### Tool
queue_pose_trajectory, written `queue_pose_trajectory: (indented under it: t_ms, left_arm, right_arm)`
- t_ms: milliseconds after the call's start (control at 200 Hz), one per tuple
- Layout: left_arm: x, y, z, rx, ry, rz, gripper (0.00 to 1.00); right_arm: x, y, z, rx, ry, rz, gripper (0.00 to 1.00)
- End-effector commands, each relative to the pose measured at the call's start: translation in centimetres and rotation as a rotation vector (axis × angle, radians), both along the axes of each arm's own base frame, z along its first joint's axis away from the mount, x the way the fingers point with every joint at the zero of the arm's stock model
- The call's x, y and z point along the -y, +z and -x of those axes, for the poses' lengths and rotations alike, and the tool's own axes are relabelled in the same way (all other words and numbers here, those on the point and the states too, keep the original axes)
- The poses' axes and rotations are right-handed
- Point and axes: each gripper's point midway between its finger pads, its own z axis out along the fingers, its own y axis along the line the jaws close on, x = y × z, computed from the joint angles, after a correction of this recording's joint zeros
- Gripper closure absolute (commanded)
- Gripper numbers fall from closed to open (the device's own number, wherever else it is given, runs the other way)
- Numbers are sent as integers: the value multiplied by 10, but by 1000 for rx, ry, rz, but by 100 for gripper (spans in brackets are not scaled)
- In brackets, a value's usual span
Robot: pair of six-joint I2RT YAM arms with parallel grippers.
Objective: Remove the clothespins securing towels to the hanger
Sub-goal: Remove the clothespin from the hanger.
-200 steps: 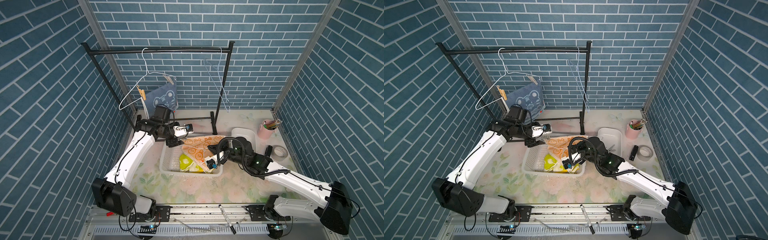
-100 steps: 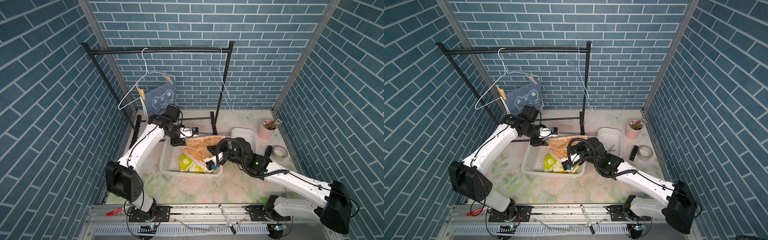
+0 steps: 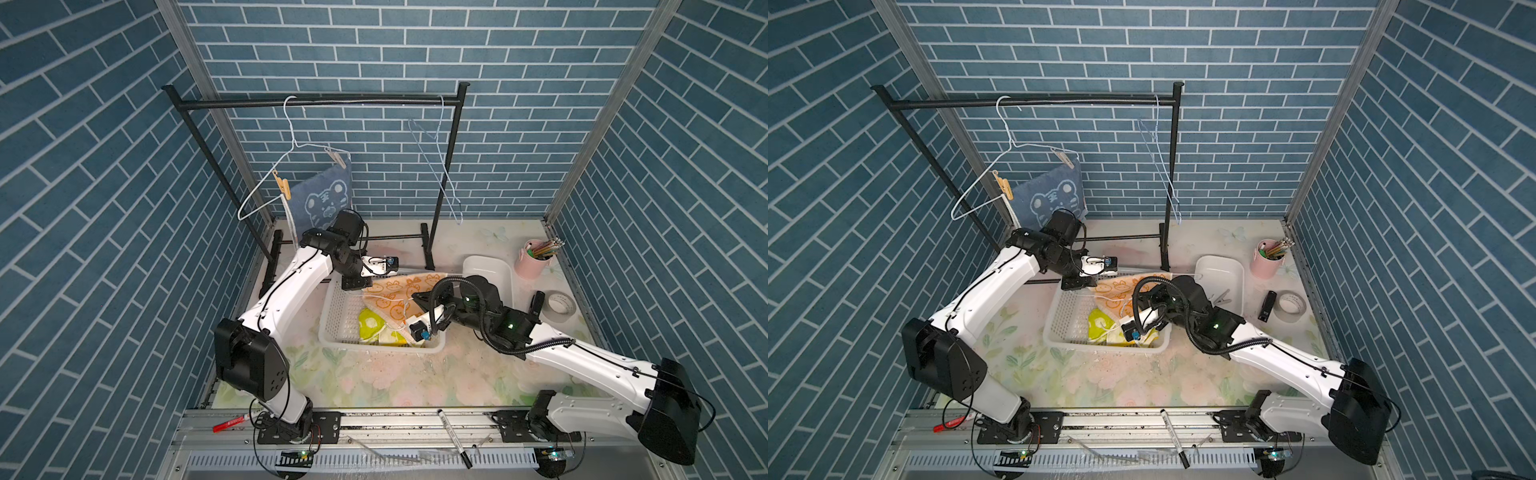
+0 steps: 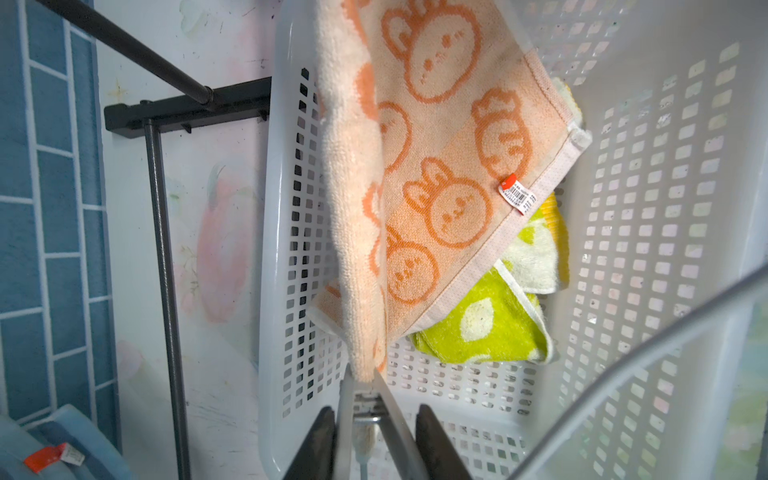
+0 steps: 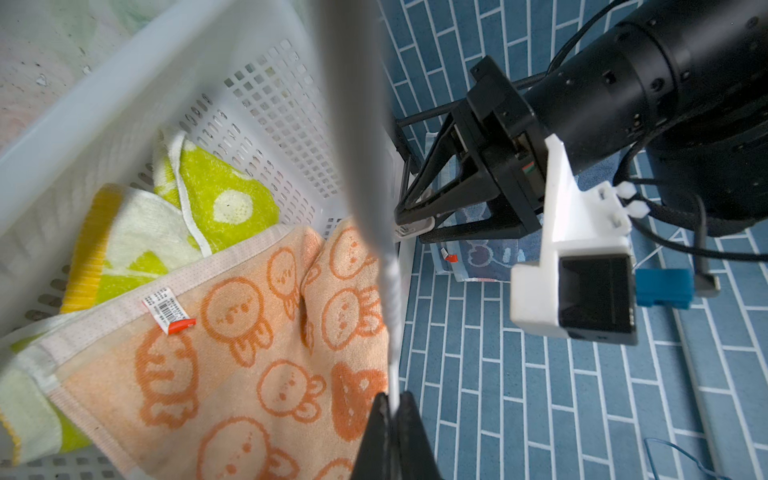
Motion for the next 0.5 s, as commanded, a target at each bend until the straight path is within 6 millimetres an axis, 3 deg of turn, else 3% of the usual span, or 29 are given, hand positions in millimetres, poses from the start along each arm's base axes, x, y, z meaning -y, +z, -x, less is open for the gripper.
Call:
queue_pose_trajectory:
  t_ms: [0, 235, 495]
  left_arm:
    - [1, 6, 4, -2, -9, -7, 73]
    - [4, 11, 8, 10, -19, 2, 85]
    - [4, 27, 15, 53, -6, 34, 89]
  right_arm:
    - [-3, 8, -2, 26, -6, -31, 100]
    - [-1, 9, -9, 23, -50, -44, 100]
    - [-3, 5, -11, -3, -63, -43, 100]
